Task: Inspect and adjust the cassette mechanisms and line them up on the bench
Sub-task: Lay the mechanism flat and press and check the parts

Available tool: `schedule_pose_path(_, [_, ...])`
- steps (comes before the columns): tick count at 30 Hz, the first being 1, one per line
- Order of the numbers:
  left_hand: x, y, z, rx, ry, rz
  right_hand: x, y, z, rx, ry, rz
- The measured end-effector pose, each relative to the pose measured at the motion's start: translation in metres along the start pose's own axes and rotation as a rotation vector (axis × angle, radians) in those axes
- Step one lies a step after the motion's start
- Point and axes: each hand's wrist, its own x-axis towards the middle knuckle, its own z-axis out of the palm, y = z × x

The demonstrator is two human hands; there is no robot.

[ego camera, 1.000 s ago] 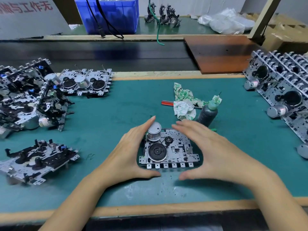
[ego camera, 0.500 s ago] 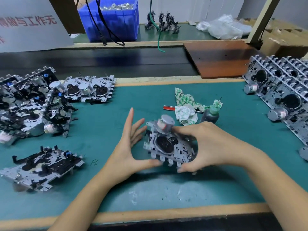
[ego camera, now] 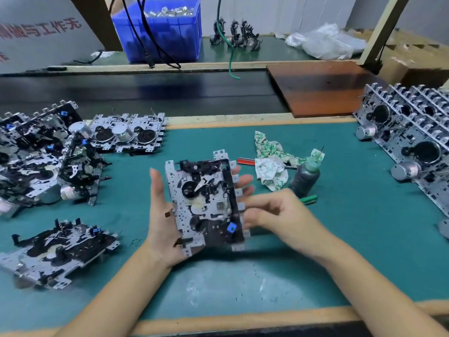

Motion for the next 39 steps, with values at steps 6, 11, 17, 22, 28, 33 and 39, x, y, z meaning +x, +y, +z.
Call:
schedule_pose_path(6, [0.006,0.008,-0.015,0.059,0.321,0.081,-0.002,0.008,-0.045,-1.148,-0.054,-0.036])
schedule_pose_path(11, [0.008,0.008,-0.022,-0.015,0.480,0.020,0.003,0.020,-0.046,-1.224,-0.155,-0.052])
schedule_pose_path(17, [0.009,0.005,-0.027,0.039,0.563,-0.028,0.005,0.009,-0.034,-0.433,-0.137,0.088])
schedule_pose_path(22, [0.012,0.004,-0.028,0.071,0.615,-0.068,0.018,0.009,-0.020,-0.135,-0.136,0.334])
schedule_pose_path(28, [0.013,0.004,-0.027,0.081,0.620,-0.080,0.021,0.012,-0.014,-0.064,-0.111,0.411])
schedule_pose_path(33, [0.014,0.004,-0.024,0.118,0.647,-0.087,0.020,0.013,-0.012,-0.127,-0.128,0.436])
schedule_pose_path(39, [0.014,0.004,-0.026,0.127,0.649,-0.093,0.018,0.010,-0.012,-0.139,-0.126,0.471])
